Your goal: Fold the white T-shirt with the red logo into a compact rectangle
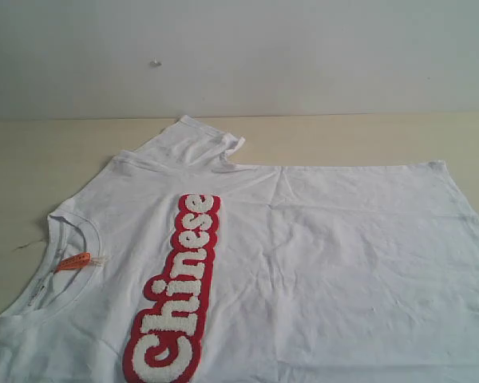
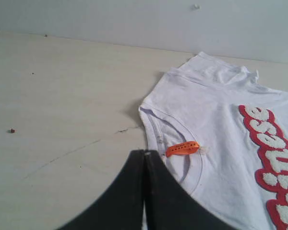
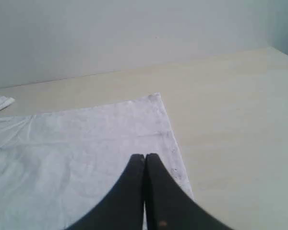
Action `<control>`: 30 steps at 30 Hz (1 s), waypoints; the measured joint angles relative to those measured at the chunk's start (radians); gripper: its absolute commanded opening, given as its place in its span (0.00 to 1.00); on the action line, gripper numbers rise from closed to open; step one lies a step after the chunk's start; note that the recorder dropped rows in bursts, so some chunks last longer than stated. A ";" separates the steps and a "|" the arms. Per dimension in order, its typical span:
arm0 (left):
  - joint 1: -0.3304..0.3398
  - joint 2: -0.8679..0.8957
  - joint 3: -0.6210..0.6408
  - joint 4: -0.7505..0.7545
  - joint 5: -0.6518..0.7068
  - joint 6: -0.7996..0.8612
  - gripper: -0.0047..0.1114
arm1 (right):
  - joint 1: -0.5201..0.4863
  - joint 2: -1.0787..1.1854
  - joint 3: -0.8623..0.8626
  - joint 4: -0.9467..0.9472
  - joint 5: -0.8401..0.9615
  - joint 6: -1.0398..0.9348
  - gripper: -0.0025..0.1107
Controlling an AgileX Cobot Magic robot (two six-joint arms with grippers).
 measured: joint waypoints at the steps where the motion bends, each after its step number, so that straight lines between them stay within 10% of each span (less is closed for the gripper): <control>1: 0.000 0.000 0.000 0.000 0.000 0.000 0.04 | 0.000 0.000 0.000 0.000 0.000 0.000 0.02; 30: 0.000 0.000 0.000 0.026 -0.039 0.045 0.04 | 0.000 0.000 0.000 0.000 0.000 0.000 0.02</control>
